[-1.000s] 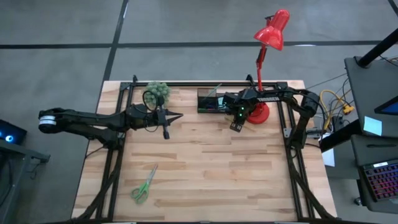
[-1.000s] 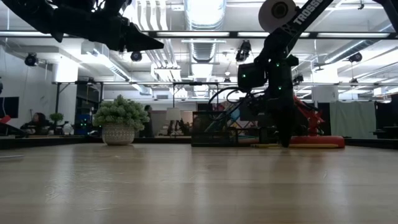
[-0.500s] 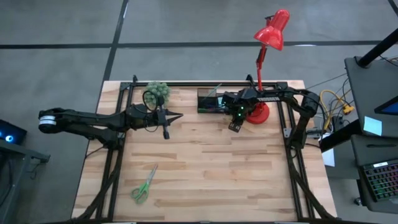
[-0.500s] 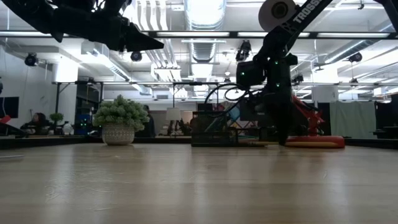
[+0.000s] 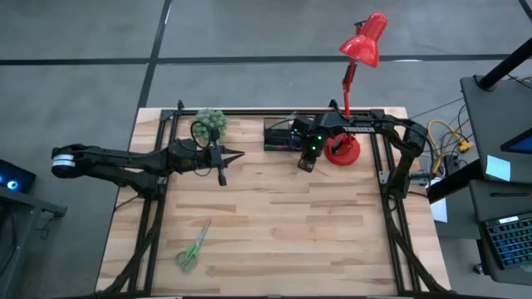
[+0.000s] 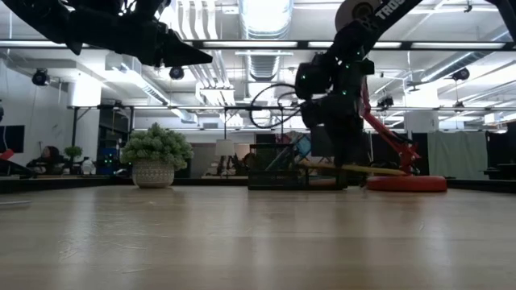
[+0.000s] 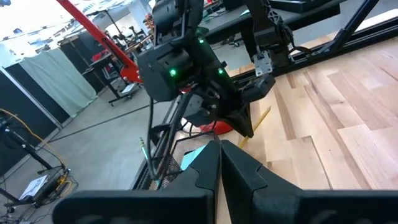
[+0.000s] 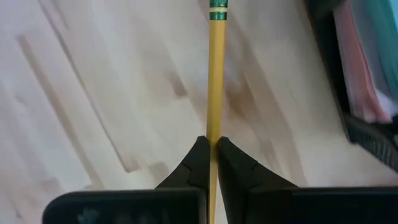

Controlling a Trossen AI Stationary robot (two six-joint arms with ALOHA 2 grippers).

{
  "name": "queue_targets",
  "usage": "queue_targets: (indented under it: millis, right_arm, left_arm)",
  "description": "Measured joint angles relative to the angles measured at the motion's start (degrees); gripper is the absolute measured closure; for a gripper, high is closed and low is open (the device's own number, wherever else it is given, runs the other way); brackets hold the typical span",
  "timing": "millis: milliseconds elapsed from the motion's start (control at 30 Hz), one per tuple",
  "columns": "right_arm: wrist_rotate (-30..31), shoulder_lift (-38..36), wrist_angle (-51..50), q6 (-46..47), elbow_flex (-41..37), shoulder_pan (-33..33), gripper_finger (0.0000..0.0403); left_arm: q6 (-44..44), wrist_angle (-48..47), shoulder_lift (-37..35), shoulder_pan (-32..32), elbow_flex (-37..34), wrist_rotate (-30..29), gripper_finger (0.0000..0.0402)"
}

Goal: Pick and place office supplies into organizer
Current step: Put the yellow pencil into the desk organizer

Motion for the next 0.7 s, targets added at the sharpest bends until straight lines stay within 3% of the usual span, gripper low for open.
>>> queue_targets:
  millis: [367, 700]
  right_arm:
    - [-0.5, 0.0, 1.3, -1.2, 8.1, 0.9, 0.0394]
    - [-0.4, -0.1, 10.2, -1.7, 12.1, 0.7, 0.0394]
  left_arm:
    - [0.0, 0.0, 0.0, 0.0, 0.0, 0.0, 0.0402]
    - [0.0, 0.0, 0.0, 0.0, 0.0, -0.2, 0.0402]
